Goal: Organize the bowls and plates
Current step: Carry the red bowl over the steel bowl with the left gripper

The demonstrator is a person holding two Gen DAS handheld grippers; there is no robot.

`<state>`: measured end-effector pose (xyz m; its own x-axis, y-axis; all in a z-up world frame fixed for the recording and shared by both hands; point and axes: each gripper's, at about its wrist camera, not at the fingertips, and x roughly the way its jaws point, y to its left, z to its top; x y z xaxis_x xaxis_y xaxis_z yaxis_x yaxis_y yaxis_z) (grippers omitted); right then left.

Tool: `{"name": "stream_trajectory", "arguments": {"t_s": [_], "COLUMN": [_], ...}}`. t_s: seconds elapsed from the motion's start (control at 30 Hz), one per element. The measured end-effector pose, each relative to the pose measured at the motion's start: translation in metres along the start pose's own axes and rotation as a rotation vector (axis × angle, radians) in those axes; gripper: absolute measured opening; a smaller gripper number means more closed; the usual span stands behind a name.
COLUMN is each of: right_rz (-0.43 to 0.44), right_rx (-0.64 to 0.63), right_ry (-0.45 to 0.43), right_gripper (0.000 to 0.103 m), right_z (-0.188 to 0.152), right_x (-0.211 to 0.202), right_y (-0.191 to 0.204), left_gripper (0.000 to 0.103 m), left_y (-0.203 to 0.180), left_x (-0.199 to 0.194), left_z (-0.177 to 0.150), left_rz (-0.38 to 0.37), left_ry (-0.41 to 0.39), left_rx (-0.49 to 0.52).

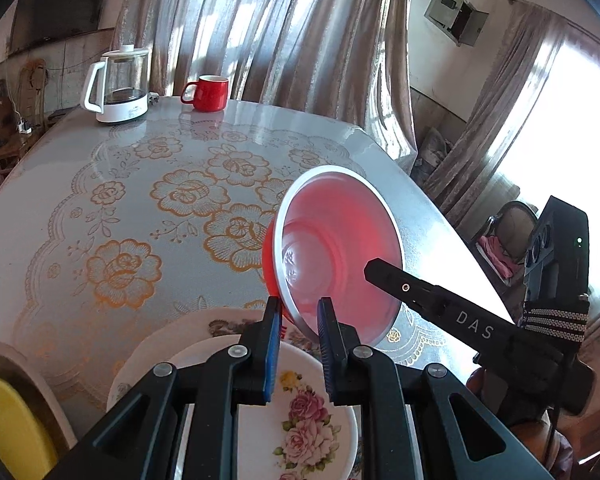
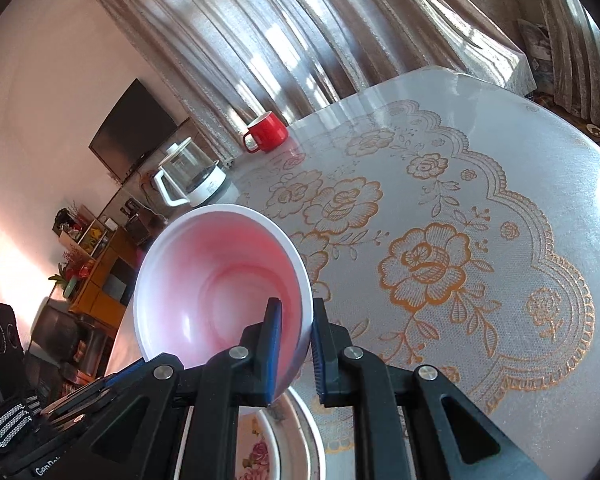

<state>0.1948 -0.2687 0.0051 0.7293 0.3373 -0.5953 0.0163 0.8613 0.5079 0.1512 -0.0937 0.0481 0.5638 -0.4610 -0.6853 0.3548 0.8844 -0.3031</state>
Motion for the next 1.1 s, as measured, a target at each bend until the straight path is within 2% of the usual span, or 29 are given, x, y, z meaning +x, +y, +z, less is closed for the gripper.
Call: {"name": "stream_trajectory", "arguments": {"t_s": [0.43, 1.1], "right_rz": [0.074, 0.257], "right_rx": [-0.129, -0.313], "right_ry": [0.058, 0.256], "right_gripper": [0.013, 0.013], "right_z": [-0.025, -0.087], "right_x": [0.009, 0.053], "right_y": [0.066, 0.181], "left_gripper": [0.018, 0.018], "left_y": [0.057, 0.156], "left_x": [-0.051, -0.153], "left_z": [-0.030, -0.086], "left_rz": [0.050, 0.159], "left_ry": [-0.057, -0.166], "left_rx": [-0.089, -0.276]}}
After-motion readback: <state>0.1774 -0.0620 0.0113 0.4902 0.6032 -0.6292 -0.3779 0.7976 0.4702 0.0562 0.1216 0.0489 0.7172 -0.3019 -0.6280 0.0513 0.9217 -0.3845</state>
